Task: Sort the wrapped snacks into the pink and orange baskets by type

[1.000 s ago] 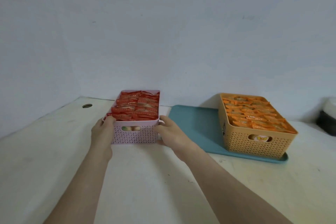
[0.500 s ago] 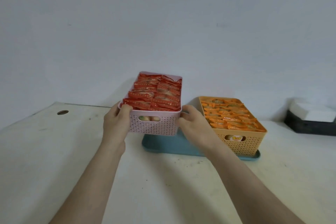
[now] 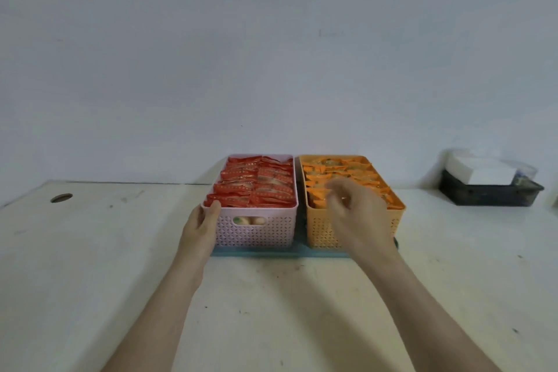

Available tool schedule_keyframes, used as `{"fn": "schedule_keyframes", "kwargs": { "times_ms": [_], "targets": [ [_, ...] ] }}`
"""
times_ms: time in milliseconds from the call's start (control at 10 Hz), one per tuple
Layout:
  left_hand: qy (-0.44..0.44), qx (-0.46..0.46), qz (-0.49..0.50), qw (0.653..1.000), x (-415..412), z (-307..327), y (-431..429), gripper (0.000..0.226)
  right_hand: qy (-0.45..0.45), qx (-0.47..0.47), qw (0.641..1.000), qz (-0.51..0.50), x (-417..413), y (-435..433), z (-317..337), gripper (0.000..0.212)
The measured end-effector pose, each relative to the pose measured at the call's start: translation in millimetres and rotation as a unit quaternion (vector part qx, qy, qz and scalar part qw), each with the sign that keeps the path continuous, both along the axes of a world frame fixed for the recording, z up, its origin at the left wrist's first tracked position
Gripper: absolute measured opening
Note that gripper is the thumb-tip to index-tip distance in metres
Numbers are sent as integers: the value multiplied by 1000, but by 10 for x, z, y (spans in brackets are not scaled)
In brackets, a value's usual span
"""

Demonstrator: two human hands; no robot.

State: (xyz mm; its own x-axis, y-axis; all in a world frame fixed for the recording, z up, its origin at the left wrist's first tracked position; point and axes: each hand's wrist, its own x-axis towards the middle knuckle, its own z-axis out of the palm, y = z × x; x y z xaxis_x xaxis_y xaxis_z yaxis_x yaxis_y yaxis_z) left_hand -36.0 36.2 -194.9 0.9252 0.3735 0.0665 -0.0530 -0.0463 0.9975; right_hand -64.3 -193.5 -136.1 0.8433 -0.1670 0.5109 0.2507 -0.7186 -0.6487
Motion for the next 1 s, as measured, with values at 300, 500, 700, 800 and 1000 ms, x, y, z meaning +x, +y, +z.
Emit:
{"fn": "schedule_keyframes", "kwargs": {
  "times_ms": [300, 500, 700, 800, 1000],
  "targets": [
    [32, 97, 2, 995, -24, -67, 45, 41, 149, 212, 966, -16, 248, -743, -248, 20],
    [30, 117, 33, 992, -6, -80, 40, 40, 101, 234, 966, 29, 262, -757, -230, 28],
    [31, 122, 39, 991, -13, -78, 0, 51, 85, 206, 975, 4, 289, -783, -276, 33],
    [-20, 146, 114, 983, -90, 126, -3, 67, 63, 167, 984, -26, 234, -839, -230, 48],
    [-259, -104, 42, 959, -802, 1244, 168, 18, -128, 170, 977, -30, -180, -1111, 416, 29]
  ]
}}
